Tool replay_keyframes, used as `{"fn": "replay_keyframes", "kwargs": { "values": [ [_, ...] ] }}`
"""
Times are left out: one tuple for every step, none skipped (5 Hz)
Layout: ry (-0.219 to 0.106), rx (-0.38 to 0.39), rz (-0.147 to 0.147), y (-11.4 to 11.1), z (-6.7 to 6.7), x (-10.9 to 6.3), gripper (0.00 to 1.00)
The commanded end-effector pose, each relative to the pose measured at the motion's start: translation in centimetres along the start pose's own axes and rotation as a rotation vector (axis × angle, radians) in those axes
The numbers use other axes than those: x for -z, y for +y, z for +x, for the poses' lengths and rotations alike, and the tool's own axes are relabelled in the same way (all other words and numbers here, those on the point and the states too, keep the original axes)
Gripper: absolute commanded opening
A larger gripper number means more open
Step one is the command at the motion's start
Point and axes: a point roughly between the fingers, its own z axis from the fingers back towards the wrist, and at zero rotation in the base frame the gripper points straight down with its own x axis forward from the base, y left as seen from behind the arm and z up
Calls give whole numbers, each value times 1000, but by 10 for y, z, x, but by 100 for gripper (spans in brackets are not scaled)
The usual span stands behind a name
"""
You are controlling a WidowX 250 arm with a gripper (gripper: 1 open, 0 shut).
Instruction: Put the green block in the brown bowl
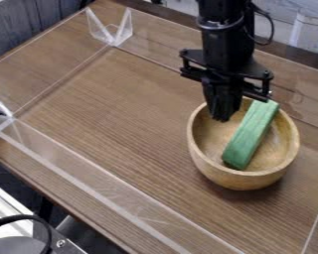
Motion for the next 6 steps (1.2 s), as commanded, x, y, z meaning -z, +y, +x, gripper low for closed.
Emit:
{"fn": "replay_keyframes", "kwargs": {
  "values": [
    [-38,21,1,-3,7,-8,0],
    [-35,22,0,-3,8,-6,0],
    [-32,22,-1,-3,9,-5,0],
    [-29,23,-2,-3,10,-4,0],
    [-26,24,-3,-3,11,-3,0],
    [-24,25,-4,-3,12,-2,0]
  ]
}}
